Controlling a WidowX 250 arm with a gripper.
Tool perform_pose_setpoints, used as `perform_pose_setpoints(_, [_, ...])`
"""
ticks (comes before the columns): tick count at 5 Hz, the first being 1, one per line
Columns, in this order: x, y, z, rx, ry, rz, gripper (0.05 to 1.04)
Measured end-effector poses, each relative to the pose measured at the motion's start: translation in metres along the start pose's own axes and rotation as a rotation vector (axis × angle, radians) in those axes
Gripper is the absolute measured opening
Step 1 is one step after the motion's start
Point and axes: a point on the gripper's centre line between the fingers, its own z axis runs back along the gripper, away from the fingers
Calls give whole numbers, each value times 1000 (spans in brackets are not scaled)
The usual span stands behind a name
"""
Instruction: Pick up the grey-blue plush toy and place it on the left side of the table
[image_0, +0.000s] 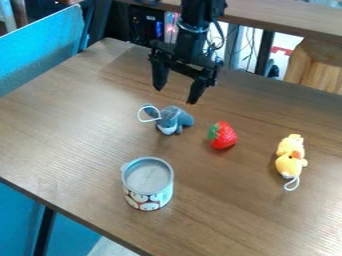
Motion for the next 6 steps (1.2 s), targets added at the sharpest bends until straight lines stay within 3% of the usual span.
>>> perform_pose_setpoints(2, [26, 16, -17, -13, 28, 38, 1005])
perform_pose_setpoints(3, [28, 17, -25, -18, 77, 69, 1004])
perform_pose_setpoints(5, [15, 17, -44, -66, 137, 108, 1005])
perform_pose_setpoints(6, [9, 19, -51, -35, 150, 93, 1005])
